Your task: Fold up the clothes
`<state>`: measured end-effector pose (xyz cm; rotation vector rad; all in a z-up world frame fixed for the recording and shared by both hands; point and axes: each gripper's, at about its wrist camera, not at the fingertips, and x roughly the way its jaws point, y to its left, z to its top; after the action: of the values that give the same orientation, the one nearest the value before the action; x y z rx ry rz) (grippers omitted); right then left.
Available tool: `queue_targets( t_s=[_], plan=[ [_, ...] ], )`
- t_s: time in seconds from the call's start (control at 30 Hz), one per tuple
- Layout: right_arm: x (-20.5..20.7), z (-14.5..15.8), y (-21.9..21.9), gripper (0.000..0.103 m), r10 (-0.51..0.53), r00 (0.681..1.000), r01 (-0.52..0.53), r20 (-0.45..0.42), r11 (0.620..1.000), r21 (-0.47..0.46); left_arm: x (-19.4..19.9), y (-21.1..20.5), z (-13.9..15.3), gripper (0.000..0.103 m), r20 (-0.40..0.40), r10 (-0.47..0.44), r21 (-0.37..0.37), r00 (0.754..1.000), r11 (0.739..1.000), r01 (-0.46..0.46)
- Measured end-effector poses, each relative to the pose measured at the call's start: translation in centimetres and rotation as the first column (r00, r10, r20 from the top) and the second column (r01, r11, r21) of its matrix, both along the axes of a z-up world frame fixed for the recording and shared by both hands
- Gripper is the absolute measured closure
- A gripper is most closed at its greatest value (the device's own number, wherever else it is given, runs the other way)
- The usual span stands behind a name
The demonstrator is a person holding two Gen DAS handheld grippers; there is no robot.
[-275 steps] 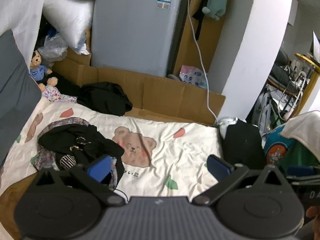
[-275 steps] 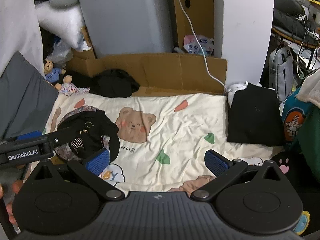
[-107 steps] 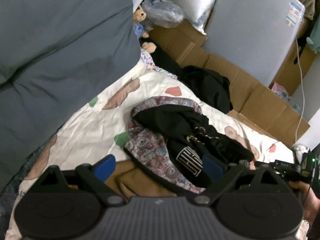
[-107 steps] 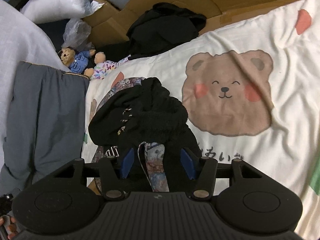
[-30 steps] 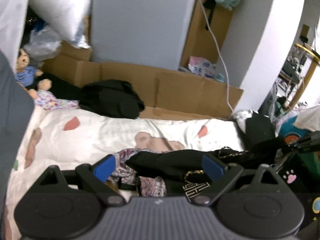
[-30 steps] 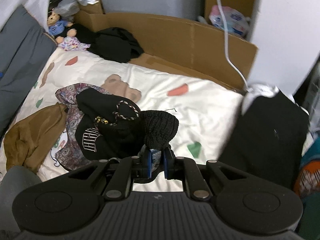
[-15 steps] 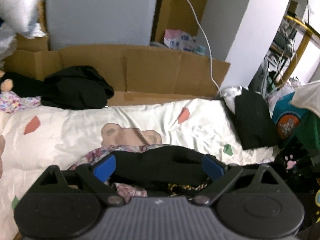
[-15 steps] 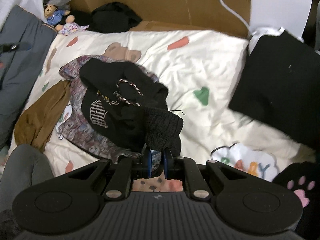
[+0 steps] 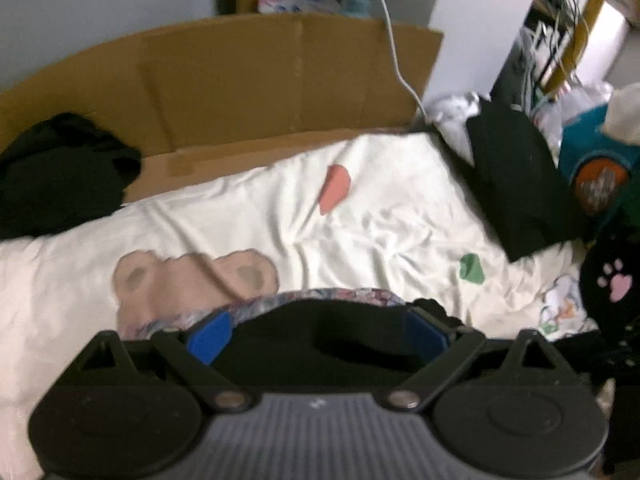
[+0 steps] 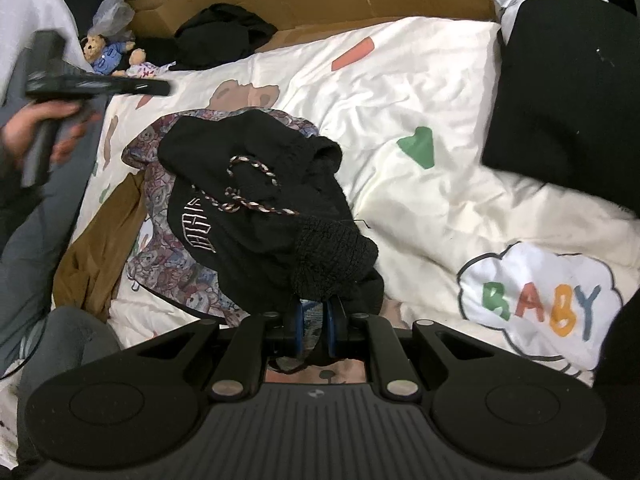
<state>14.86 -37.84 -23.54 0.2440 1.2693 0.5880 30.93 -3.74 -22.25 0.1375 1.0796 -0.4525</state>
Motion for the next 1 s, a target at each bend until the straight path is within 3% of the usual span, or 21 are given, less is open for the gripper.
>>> queue_targets(
  t_s=[0.3,0.57,0.67,0.8,1.0],
  plan=[
    [-0.1,-0.4,0.2,0.091,0.003,1.000,-0.003,-0.010,0.999,0.046,4.4,-4.2,-5.0,0.010,-0.045,-0.070,-0.002,0.997,0.998,0.070],
    [0.1,-0.6,0.7,0.090,0.000,1.000,0.000,-0.012,0.999,0.035,4.1,-4.7,-10.2,0.010,-0.126,-0.079,0.024,0.989,0.996,0.082],
    [0.1,-0.8,0.8,0.090,-0.003,1.000,0.003,-0.016,0.999,0.032,2.9,-4.3,-11.8,0.010,-0.163,-0.083,0.075,0.983,0.993,0.096],
    [0.2,-0.8,1.2,0.090,0.007,1.000,-0.007,-0.015,1.000,0.022,1.3,-3.0,-12.5,0.006,-0.176,-0.057,0.078,0.983,0.994,0.072],
    [0.1,-0.8,2.0,0.090,0.029,1.000,-0.029,-0.005,0.999,0.012,-0.1,-1.2,-11.5,0.009,-0.174,-0.032,0.060,0.984,0.997,0.043]
  ],
)
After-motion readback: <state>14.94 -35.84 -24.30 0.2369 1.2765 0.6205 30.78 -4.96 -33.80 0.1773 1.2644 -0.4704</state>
